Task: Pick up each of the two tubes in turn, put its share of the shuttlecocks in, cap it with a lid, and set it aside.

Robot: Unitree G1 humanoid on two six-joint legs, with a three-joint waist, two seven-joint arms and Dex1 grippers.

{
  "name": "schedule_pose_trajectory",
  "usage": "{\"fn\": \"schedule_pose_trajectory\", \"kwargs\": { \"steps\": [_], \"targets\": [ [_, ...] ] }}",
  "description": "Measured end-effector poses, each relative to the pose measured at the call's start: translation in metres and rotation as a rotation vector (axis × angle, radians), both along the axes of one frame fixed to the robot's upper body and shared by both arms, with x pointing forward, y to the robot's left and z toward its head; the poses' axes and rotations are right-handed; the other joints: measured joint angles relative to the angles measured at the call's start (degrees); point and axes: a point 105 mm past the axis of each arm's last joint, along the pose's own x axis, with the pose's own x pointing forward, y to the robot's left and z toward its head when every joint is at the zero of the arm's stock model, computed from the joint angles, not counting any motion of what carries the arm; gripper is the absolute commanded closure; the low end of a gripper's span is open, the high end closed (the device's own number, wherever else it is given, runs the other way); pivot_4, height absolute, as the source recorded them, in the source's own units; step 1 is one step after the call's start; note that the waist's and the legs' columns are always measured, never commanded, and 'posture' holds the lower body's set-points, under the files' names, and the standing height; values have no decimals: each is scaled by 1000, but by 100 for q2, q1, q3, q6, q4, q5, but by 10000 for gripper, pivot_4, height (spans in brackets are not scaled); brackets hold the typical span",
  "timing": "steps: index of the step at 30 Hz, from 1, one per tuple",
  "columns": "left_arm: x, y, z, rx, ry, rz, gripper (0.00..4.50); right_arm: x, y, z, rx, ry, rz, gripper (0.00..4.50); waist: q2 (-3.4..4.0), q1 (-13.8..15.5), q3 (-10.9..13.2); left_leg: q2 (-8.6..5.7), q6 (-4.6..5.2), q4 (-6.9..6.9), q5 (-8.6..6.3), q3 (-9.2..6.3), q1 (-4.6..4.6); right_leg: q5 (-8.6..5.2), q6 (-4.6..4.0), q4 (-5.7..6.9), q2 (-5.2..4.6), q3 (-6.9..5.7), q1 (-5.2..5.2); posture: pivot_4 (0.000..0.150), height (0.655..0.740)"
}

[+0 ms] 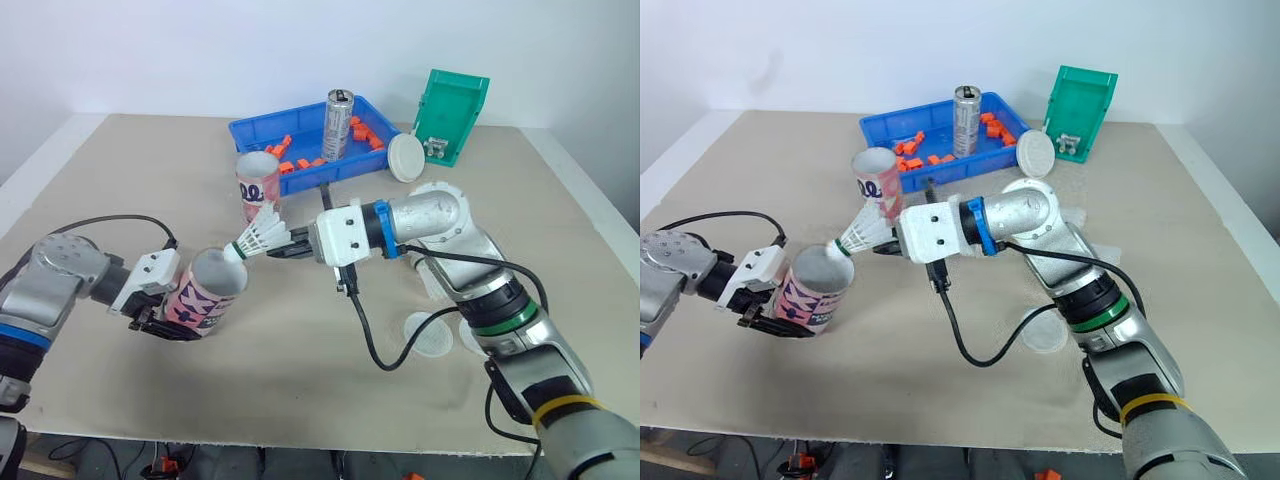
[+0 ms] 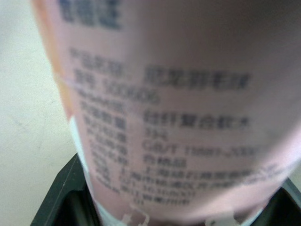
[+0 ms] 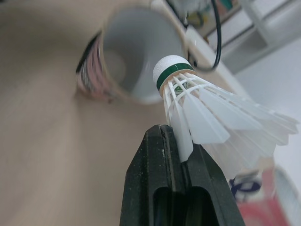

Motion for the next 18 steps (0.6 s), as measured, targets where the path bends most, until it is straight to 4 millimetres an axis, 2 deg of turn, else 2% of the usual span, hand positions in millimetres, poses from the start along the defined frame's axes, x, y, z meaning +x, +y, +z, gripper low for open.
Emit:
{"fn": "schedule_pose_trajectory", "kwargs": {
  "steps": [6,9,12,13,16,18],
  "targets": [
    [0,0,0,0,3,3,16566,-8,11,-6,-25,26,70,44687,1,3,0,1,0,3,0,-5,0,0,-2,1,0,-6,2,1500,7400],
    [1,-1,0,1,1,2,16566,-13,22,-9,-43,31,120,36272,2,5,0,0,0,4,0,-6,0,1,-3,3,0,-8,2,1500,7400],
    [1,-2,0,-2,0,1,16566,-17,27,-14,-79,36,154,22813,1,9,0,-1,-1,10,1,-7,-2,0,-2,2,-2,-8,6,1500,7400],
    [1,-2,0,-2,0,1,16566,-17,28,-14,-83,46,157,16780,2,9,0,-1,-1,12,1,-6,-3,0,-2,2,-3,-8,5,1500,7400],
    [1,-2,0,-1,-2,2,16566,-17,29,-7,-66,93,150,2858,2,9,0,0,-1,12,1,-9,-3,3,-5,3,-2,-11,5,1500,7400],
    [2,-3,0,-6,-4,0,16566,-17,19,8,-11,205,143,2858,1,26,0,1,-1,15,1,-14,-5,1,-5,2,-4,-18,11,1500,7400]
  ]
}}
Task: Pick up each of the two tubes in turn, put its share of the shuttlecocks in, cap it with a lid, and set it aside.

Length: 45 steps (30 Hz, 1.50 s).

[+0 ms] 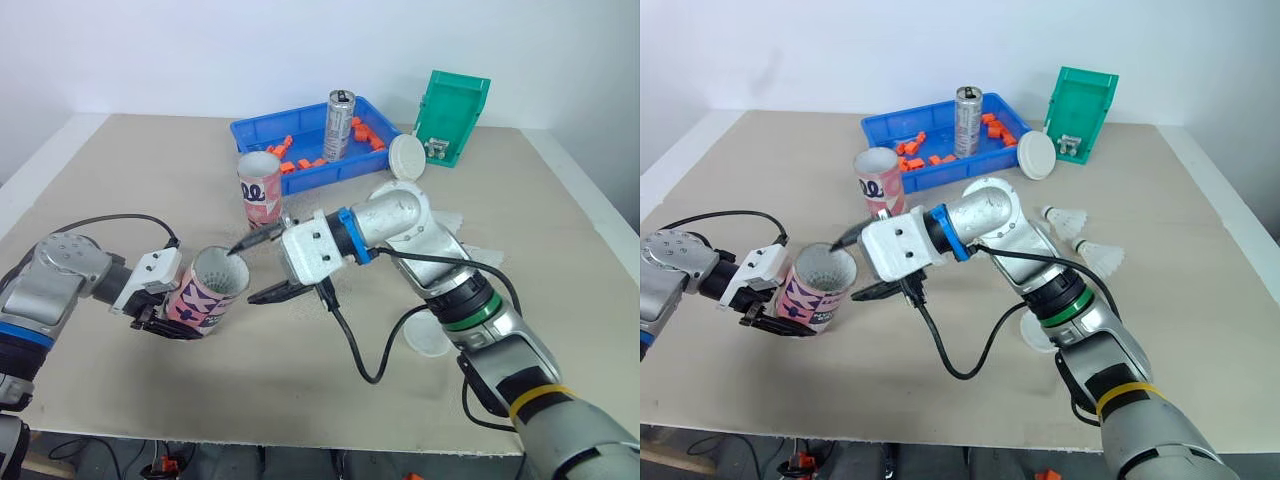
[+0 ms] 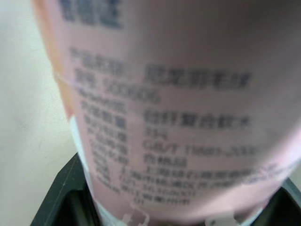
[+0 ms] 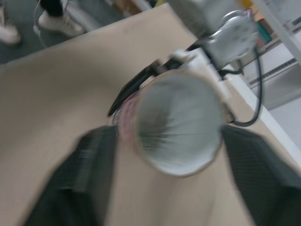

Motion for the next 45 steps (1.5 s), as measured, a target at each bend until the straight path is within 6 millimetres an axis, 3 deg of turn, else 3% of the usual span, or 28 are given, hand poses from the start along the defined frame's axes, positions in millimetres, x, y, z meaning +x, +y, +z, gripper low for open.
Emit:
{"fn": "schedule_pose_trajectory", "kwargs": {
  "steps": [3,5,7,9,12,13,16,21,29,37,40,45],
  "targets": [
    [0,-1,0,-5,4,1,16566,7,-23,21,103,101,-75,2858,0,4,0,-5,0,1,0,2,-1,-3,3,-1,-7,0,2,1500,7400],
    [0,-1,-1,-15,7,9,16566,14,-45,22,182,163,-179,2858,-7,22,-5,-6,0,-1,-1,1,-1,-14,5,-2,-11,-8,9,1500,7400],
    [-1,0,-1,-21,7,14,16566,25,-68,2,256,298,-340,2858,-7,29,-6,-6,0,-4,-1,3,-3,-15,4,-2,-10,-8,6,1500,7400],
    [-1,0,-1,-19,3,12,16566,30,-78,-13,288,368,-444,2858,3,27,-6,-6,0,-7,-1,0,-9,-8,14,-1,-8,-9,-1,1500,7400],
    [-2,0,-1,-20,-1,15,16566,32,-100,-51,351,488,-697,2858,7,34,-11,-7,0,-13,-1,-9,-17,-6,26,0,-6,-14,-7,1500,7400],
    [-4,1,-2,-24,-2,19,16566,28,-110,-74,355,545,-822,2858,9,33,-15,-8,-1,-15,-3,-9,-18,-11,26,0,-6,-13,-7,1500,7400],
    [-5,3,-2,-24,-2,26,16566,26,-114,-98,352,620,-961,2858,25,-14,-12,-7,-2,-12,-3,2,-19,-5,28,0,-7,-4,-16,1500,7400],
    [-4,3,-3,-23,-10,34,16566,28,-107,-98,396,614,-1085,2858,25,-40,-16,-6,3,4,4,3,-16,-2,11,0,-7,-2,-11,1500,7400],
    [-4,3,-4,-25,-15,21,16566,66,-116,-122,388,607,-1322,2858,23,-33,-17,-7,3,6,4,9,-20,-3,13,-2,-7,2,-12,1500,7400],
    [-5,3,-4,-27,-15,24,16566,93,-113,-125,390,552,-1375,2858,24,-39,-17,-7,4,3,4,8,-21,-3,15,-3,-6,3,-12,1500,7400],
    [-5,3,-4,-29,-15,25,16566,103,-116,-128,393,522,-1413,10759,24,-39,-17,-8,4,3,4,9,-21,-4,15,-3,-6,4,-12,1500,7400],
    [-6,4,-4,-32,-13,27,16566,107,-121,-130,408,496,-1446,35907,24,-39,-17,-7,4,-5,4,7,-21,-5,16,-3,-5,3,-13,1500,7400]
  ]
}}
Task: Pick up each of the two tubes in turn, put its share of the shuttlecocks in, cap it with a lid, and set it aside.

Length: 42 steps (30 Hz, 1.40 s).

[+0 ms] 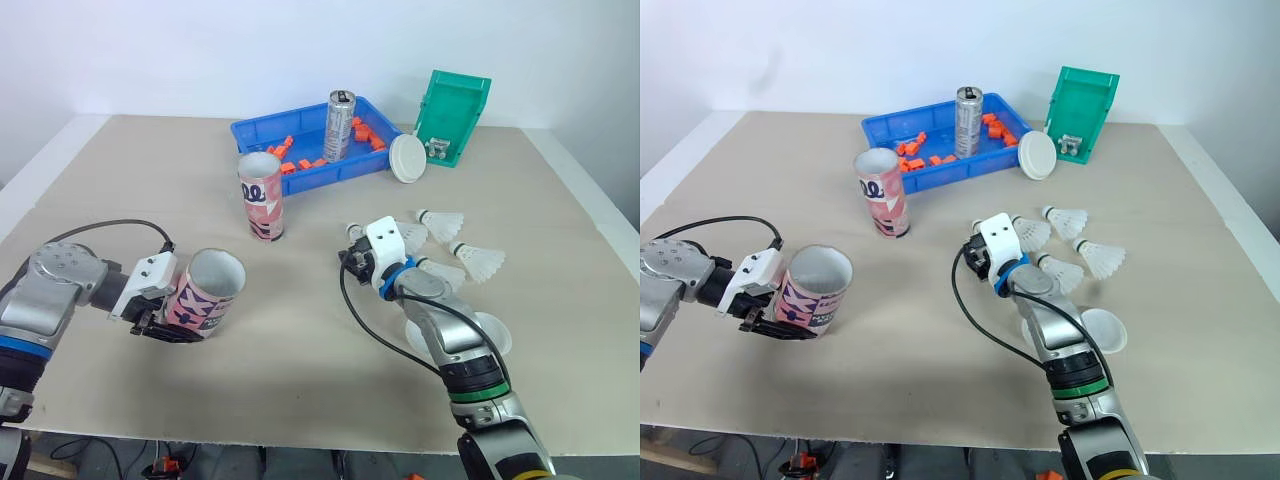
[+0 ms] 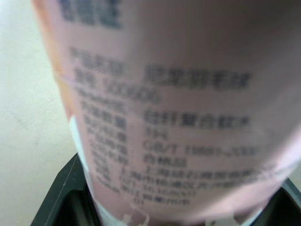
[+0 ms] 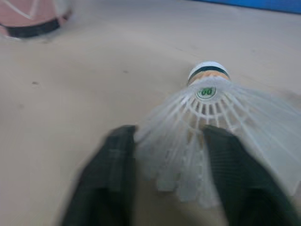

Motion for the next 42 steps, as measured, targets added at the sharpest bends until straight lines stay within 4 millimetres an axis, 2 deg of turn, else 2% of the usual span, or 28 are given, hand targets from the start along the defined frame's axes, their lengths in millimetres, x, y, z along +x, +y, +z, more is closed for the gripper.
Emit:
{"fn": "schedule_pose_trajectory", "kwargs": {
  "steps": [1,2,7,10,13,14,18,21,25,27,31,38,42],
  "targets": [
    [0,0,0,0,0,1,16566,0,0,1,-1,-5,-1,40912,0,0,0,0,0,0,0,-1,0,0,0,0,0,0,0,1500,7400],
    [0,0,0,0,0,1,16566,0,0,1,-2,-7,-2,43758,0,0,0,0,0,0,0,-1,0,0,0,0,1,0,0,1500,7400],
    [0,0,0,0,-2,0,16566,-3,2,11,5,-41,24,44584,0,0,0,0,0,0,0,0,-1,0,0,0,0,1,0,1500,7400],
    [0,-1,0,-1,3,4,16566,-12,7,33,-9,-133,122,44584,2,2,2,-1,0,1,0,0,-2,-1,2,0,-1,1,0,1500,7400],
    [0,-1,0,-1,6,5,16566,-31,19,64,-100,-293,331,44584,4,1,2,-1,0,0,0,1,-1,-2,2,-4,-1,1,1,1500,7400],
    [0,-1,0,1,6,4,16566,-42,25,75,-169,-367,453,44584,5,2,3,-1,0,0,0,2,0,-3,1,-5,-1,1,1,1500,7400],
    [1,-2,1,6,6,-1,16566,-75,45,102,-381,-570,817,44584,5,4,3,0,0,2,0,1,3,-2,0,-5,0,-1,3,1500,7400],
    [2,-2,1,7,7,-3,16566,-89,56,107,-475,-651,995,44584,5,4,3,0,0,4,0,2,3,-1,0,-5,0,0,4,1500,7400],
    [2,-2,1,3,10,-4,16566,-109,86,121,-470,-734,1217,44584,5,13,3,2,0,2,0,-3,2,-2,-3,-3,1,-4,4,1500,7400],
    [2,-4,1,-4,10,-4,16566,-119,93,122,-496,-772,1302,44584,4,40,3,0,0,2,0,-6,0,-8,-3,-3,-1,-8,7,1500,7400],
    [2,-4,1,-5,13,-2,16566,-113,94,111,-562,-745,1352,44584,4,35,3,-6,0,3,0,3,0,-8,-4,-5,-11,-5,6,1500,7400],
    [2,-4,1,-5,14,4,16566,-101,112,113,-666,-779,1413,44584,5,37,4,0,0,3,0,1,4,-4,-9,0,-6,-8,6,1500,7400],
    [2,-5,1,-8,15,1,16566,-93,115,113,-708,-779,1423,44584,5,42,4,-6,0,4,0,2,2,-8,-6,-1,-13,-8,8,1500,7400]
  ]
}}
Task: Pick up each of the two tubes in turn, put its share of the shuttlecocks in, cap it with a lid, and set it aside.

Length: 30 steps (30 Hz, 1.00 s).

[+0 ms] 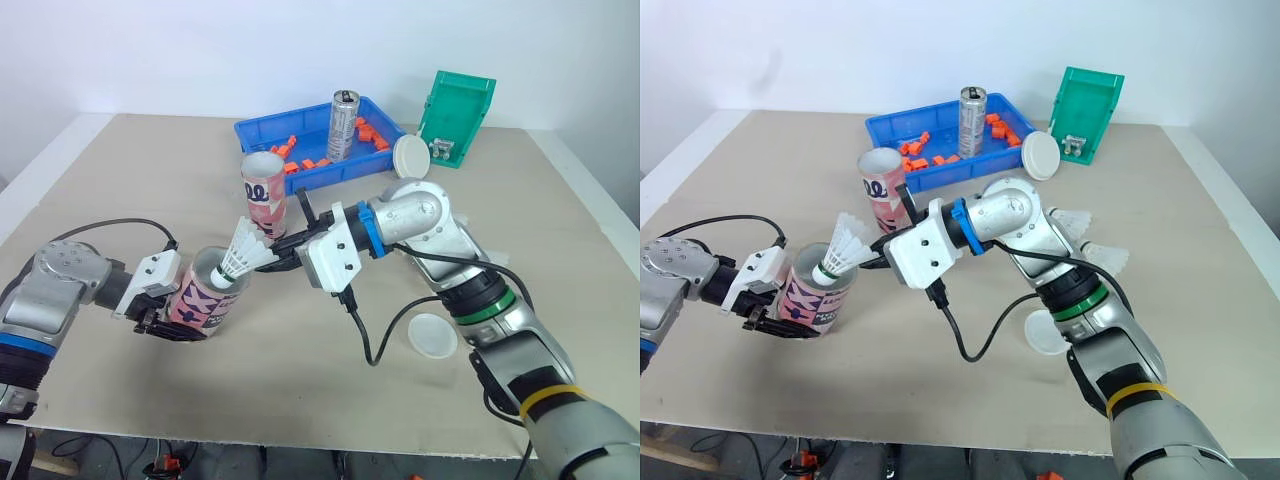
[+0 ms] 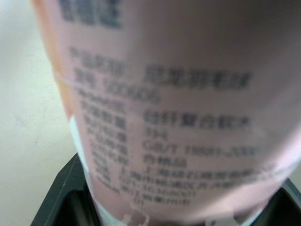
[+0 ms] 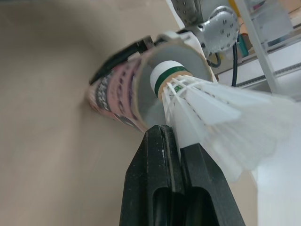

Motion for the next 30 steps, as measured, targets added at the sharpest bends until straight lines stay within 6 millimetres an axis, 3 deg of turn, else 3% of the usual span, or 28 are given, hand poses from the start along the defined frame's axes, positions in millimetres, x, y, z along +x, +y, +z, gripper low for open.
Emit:
{"fn": "schedule_pose_trajectory", "kwargs": {
  "steps": [2,3,6,7,9,12,14,17,20,23,25,27,30],
  "targets": [
    [0,0,0,1,0,0,16566,0,1,-3,-26,6,11,44584,0,0,0,0,0,-2,0,-2,0,0,-1,0,1,-1,0,1500,7400],
    [0,0,0,1,0,0,16566,-2,2,-4,-42,18,19,38375,0,0,0,1,0,-2,0,-4,0,0,-2,1,2,-3,0,1500,7400],
    [0,0,0,1,0,2,16566,-6,4,-3,-87,76,41,28292,1,0,1,1,0,-1,0,-7,0,1,-2,2,2,-6,1,1500,7400],
    [0,0,0,1,0,2,16566,-8,5,0,-90,89,49,21358,2,-2,1,1,0,0,0,-5,1,1,-2,2,1,-6,0,1500,7400],
    [0,0,0,2,0,2,16566,-11,9,4,-88,99,65,15065,2,-3,1,1,0,-1,0,-6,2,1,-3,3,1,-7,1,1500,7400],
    [1,-1,0,-5,-4,2,16566,-19,8,14,-74,194,83,15065,1,19,1,1,0,1,0,-8,0,-1,-3,2,-2,-11,5,1500,7400],
    [1,-2,0,-9,-5,2,16566,-17,1,31,22,260,48,15065,1,33,0,-3,0,2,0,-7,-1,0,-4,2,-8,-12,6,1500,7400],
    [1,-5,-1,-15,-12,3,16566,-12,-21,38,122,337,-53,15065,-7,69,-4,-6,0,2,0,-9,-1,-5,-12,0,-20,-26,16,1500,7400],
    [0,-5,-2,-22,-17,10,16566,5,-60,19,230,485,-255,15065,-10,94,-6,-11,0,2,-1,2,-4,-10,-19,0,-40,-39,16,1500,7400],
    [-2,-6,-2,-28,-17,14,16566,7,-101,-1,362,618,-461,15065,-7,108,-5,-19,3,-8,-5,-5,-7,-6,-3,1,-43,-45,17,1500,7400],
    [-4,-5,-3,-36,-13,18,16566,5,-151,-26,460,743,-713,15065,-6,116,-4,-19,3,-14,-12,-2,-9,-20,-2,1,-49,-57,21,1500,7400],
    [-4,-4,-3,-27,-11,16,16566,-3,-177,-32,550,814,-829,15065,12,106,-8,-20,4,-19,-13,-1,-7,-21,-1,1,-50,-56,22,1500,7400],
    [-3,-6,-4,-30,-10,10,16566,-23,-193,-40,603,915,-885,15065,21,83,-13,-15,7,-19,-11,-11,9,-40,34,1,-41,-60,39,1500,7400]
  ]
}}
